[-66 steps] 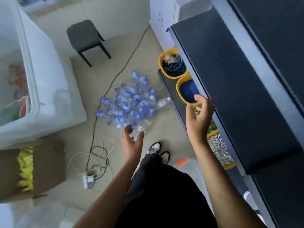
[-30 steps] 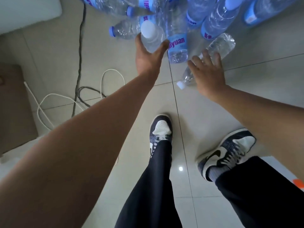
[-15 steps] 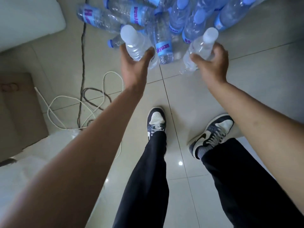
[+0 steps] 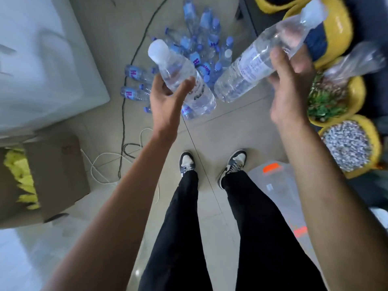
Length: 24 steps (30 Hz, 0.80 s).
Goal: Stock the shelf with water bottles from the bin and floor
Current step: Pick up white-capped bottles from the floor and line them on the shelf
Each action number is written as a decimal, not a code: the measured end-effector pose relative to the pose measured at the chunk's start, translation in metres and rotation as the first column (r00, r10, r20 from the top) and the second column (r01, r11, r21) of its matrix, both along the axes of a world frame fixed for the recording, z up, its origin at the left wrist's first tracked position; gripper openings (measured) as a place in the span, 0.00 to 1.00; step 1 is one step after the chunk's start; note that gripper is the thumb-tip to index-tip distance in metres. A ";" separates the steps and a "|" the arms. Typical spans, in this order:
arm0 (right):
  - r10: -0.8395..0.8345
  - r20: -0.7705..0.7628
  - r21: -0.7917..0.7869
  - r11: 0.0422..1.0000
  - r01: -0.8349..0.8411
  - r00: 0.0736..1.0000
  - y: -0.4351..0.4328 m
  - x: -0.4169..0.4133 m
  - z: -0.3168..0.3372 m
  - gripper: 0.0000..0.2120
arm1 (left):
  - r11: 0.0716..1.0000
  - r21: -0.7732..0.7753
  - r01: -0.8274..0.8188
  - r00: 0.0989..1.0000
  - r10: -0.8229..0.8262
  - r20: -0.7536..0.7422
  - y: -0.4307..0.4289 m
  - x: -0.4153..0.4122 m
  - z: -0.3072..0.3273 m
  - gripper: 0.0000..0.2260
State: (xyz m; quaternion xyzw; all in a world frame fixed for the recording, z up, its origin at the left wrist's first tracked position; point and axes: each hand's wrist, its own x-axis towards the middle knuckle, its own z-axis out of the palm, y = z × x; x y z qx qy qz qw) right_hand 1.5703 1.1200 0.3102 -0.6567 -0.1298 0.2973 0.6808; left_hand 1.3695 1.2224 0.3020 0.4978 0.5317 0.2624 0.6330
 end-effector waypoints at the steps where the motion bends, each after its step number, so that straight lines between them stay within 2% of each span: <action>1: -0.017 0.000 0.019 1.000 0.017 1.000 -0.002 0.004 0.031 0.12 | 0.999 0.022 0.026 1.000 -0.026 0.017 0.001 0.009 0.030 0.23; 4: -0.090 -0.081 0.067 0.993 0.096 0.993 -0.008 0.012 0.120 0.12 | 0.993 0.067 0.099 0.993 -0.103 0.054 -0.001 0.035 0.115 0.23; 6: -0.160 -0.145 0.127 0.976 0.179 0.976 -0.011 0.017 0.172 0.15 | 0.990 0.079 0.120 0.988 -0.127 0.083 -0.006 0.053 0.165 0.27; 10: -0.228 -0.212 0.177 0.947 0.267 0.950 -0.020 0.036 0.264 0.19 | 0.989 0.059 0.136 0.968 -0.145 0.203 -0.029 0.094 0.254 0.47; 14: -0.243 -0.199 0.152 0.949 0.275 0.949 -0.042 0.071 0.321 0.25 | 0.978 0.092 0.188 0.937 -0.206 0.281 -0.054 0.137 0.321 0.42; 17: -0.183 -0.177 0.134 0.969 0.208 0.967 -0.062 0.112 0.351 0.32 | 0.946 0.103 0.307 0.898 -0.324 0.297 -0.064 0.180 0.349 0.38; 19: -0.136 -0.168 0.127 0.979 0.158 0.976 -0.077 0.139 0.368 0.34 | 0.920 0.104 0.378 0.860 -0.390 0.328 -0.074 0.207 0.367 0.41; 22: -0.127 -0.140 0.129 0.981 0.145 0.982 -0.097 0.171 0.387 0.34 | 0.868 0.217 0.447 0.819 -0.495 0.292 -0.095 0.241 0.398 0.43; 24: -0.114 -0.106 0.131 0.983 0.128 0.988 -0.110 0.187 0.399 0.36 | 0.830 0.214 0.516 0.779 -0.558 0.285 -0.106 0.261 0.409 0.44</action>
